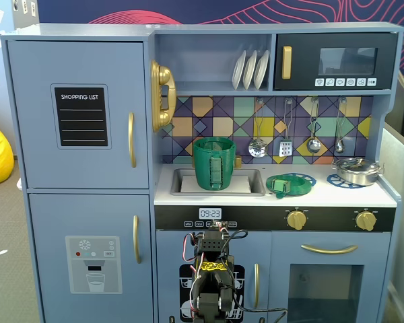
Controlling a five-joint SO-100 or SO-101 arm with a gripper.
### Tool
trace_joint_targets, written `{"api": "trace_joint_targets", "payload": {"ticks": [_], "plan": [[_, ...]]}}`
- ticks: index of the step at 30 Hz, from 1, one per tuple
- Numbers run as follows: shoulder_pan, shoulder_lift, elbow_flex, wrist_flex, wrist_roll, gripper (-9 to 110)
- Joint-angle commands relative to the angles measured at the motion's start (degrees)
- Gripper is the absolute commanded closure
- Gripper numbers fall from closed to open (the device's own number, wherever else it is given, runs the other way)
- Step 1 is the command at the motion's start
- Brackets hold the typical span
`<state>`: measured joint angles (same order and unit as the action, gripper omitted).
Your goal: Pick up the lid from the counter and put it on the green recipient
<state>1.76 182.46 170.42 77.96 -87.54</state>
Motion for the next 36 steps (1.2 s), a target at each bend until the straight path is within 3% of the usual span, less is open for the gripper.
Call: {"api": "trace_joint_targets", "payload": {"ticks": [1, 12, 15, 20, 25, 29, 36], "plan": [[3.3, -0.3, 1.4, 9.8, -1.0, 101], [3.3, -0.3, 1.4, 9.8, -1.2, 101], [4.2, -0.4, 0.4, 5.1, 2.1, 101], [10.0, -9.2, -18.2, -4.0, -1.5, 101], [21.6, -17.4, -33.2, -27.9, -4.7, 93], [29.7, -21.0, -32.5, -53.3, -6.9, 72], [35.2, -31.2, -33.6, -70.7, -7.6, 59]]}}
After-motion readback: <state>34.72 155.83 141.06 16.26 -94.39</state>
